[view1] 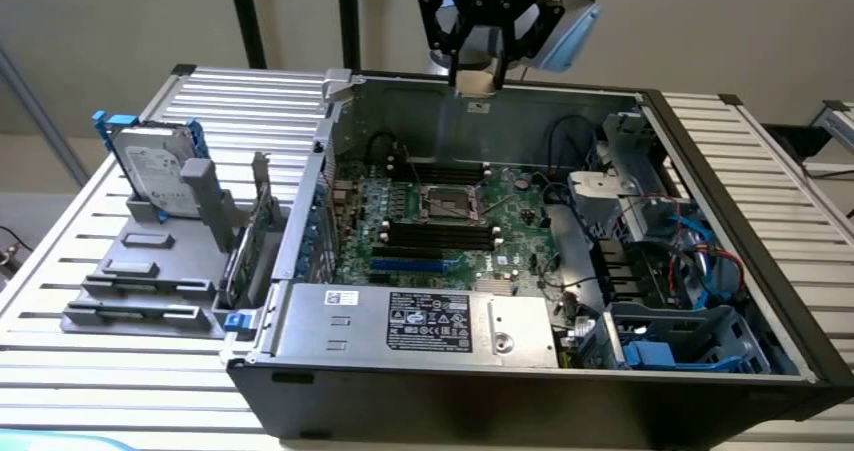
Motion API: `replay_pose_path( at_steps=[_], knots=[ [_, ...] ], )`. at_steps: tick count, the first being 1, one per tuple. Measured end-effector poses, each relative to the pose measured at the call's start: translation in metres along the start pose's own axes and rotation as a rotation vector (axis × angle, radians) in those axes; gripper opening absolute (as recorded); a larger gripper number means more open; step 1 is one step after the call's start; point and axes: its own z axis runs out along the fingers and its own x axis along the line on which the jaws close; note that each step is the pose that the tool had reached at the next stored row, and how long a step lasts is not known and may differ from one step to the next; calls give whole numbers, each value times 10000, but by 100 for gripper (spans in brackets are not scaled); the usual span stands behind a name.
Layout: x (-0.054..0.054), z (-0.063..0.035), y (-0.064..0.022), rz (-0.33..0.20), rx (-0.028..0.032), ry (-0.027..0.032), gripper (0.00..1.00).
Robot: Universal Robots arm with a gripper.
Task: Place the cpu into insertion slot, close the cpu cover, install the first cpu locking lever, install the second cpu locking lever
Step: 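Place the cpu into insertion slot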
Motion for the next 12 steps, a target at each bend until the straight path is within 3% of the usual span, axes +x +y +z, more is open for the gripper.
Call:
replay_pose_path(
  at_steps=[12],
  knots=[
    [17, 239, 222, -9, 9, -10, 55]
  ],
)
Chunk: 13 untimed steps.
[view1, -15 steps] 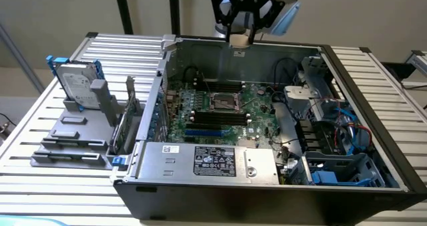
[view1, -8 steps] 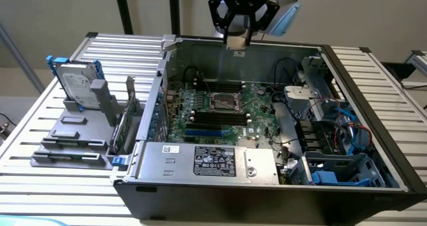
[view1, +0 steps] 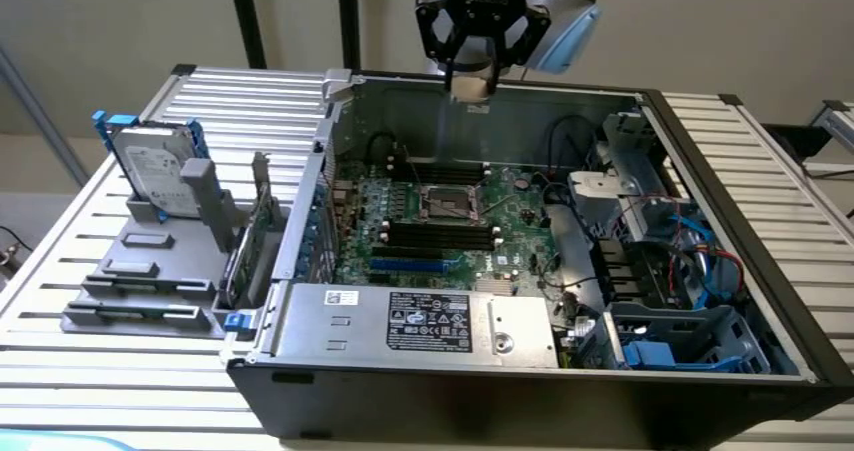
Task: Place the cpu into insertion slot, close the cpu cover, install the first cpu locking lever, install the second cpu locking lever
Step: 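Place the cpu into insertion slot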
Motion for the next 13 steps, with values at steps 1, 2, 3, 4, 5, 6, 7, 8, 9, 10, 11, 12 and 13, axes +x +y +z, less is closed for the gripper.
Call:
replay_pose_path(
  at_steps=[1, 2, 3, 4, 5, 6, 7, 8, 9, 10, 11, 12, 13],
  knots=[
    [0, 20, 12, -5, 5, 0, 55],
    [0, 37, 21, -8, 12, 0, 55],
    [0, 50, 28, -10, 19, -1, 55],
    [0, 62, 34, -9, 32, 1, 55],
    [0, 71, 39, -5, 42, 9, 55],
    [0, 77, 41, 43, 43, 19, 55],
    [0, 81, 40, 175, 41, 17, 55],
    [0, 86, 40, 352, 38, 6, 55],
    [0, 90, 40, 514, 35, -5, 55],
    [0, 94, 40, 711, 33, -19, 55],
    [0, 98, 39, 890, 31, -32, 55],
    [0, 101, 39, 1069, 28, -45, 55],
    [0, 105, 39, 1249, 25, -57, 55]
  ],
)
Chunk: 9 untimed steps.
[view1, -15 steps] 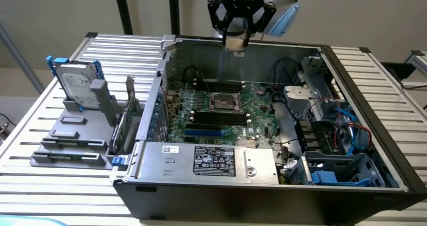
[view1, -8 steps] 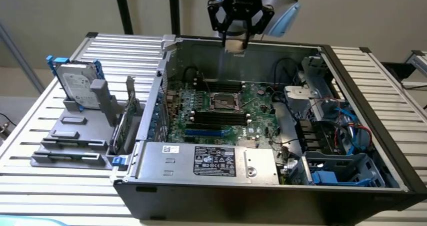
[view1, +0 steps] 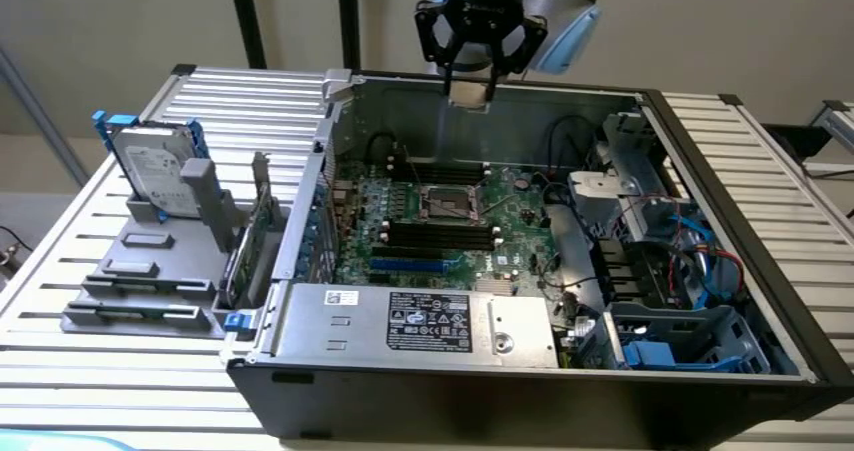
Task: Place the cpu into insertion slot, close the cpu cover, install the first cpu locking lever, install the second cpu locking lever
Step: 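Place the cpu into insertion slot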
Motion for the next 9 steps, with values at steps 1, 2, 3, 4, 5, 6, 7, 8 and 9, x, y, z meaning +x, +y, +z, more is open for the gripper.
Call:
replay_pose_path(
  at_steps=[1, 2, 3, 4, 5, 6, 7, 8, 9],
  knots=[
    [0, 4, 0, 179, -3, -13, 55],
    [0, 7, -1, 359, -6, -26, 55],
    [0, 11, -1, 538, -9, -40, 55],
    [0, 14, -1, 718, -12, -53, 55],
    [0, 18, -2, 912, -16, -68, 55],
    [0, 22, -2, 1092, -18, -82, 55],
    [0, 26, -2, 1271, -22, -96, 55],
    [-1, 29, -2, 1450, -25, -109, 55],
    [-1, 33, -3, 1631, -29, -123, 55]
  ],
)
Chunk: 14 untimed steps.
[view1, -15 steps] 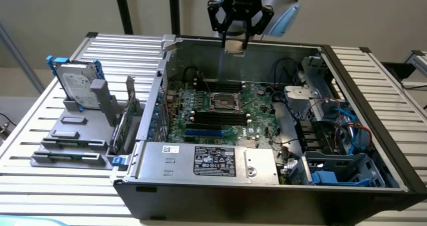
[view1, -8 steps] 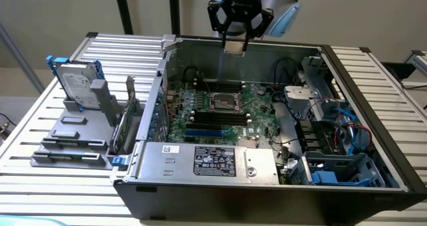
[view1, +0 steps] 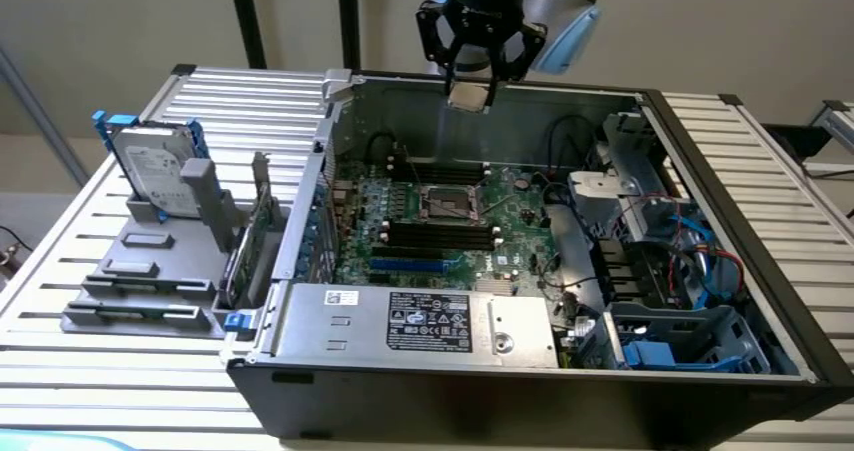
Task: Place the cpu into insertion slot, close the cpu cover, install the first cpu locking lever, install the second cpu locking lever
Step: 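Place the cpu into insertion slot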
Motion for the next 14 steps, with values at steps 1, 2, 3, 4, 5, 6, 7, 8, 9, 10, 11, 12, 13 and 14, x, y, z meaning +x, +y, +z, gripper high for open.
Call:
replay_pose_path(
  at_steps=[1, 2, 3, 4, 5, 6, 7, 8, 9, 10, 11, 12, 13, 14],
  knots=[
    [0, 3, 0, 178, -3, -14, 55],
    [0, 7, -1, 359, -6, -28, 55],
    [0, 10, -1, 547, -10, -44, 55],
    [0, 14, -1, 727, -13, -58, 55],
    [0, 17, -2, 907, -17, -73, 55],
    [0, 20, -2, 1086, -20, -87, 55],
    [0, 23, -2, 1265, -24, -102, 55],
    [0, 27, -2, 1444, -28, -117, 55],
    [-1, 30, -3, 1624, -31, -132, 55],
    [-1, 34, -3, 1818, -36, -149, 55],
    [-1, 37, -3, 1998, -39, -163, 55],
    [-1, 40, -4, 2182, -43, -179, 55],
    [-1, 43, -4, 2361, -47, -193, 55],
    [-1, 47, -4, 2541, -51, -208, 55]
  ],
)
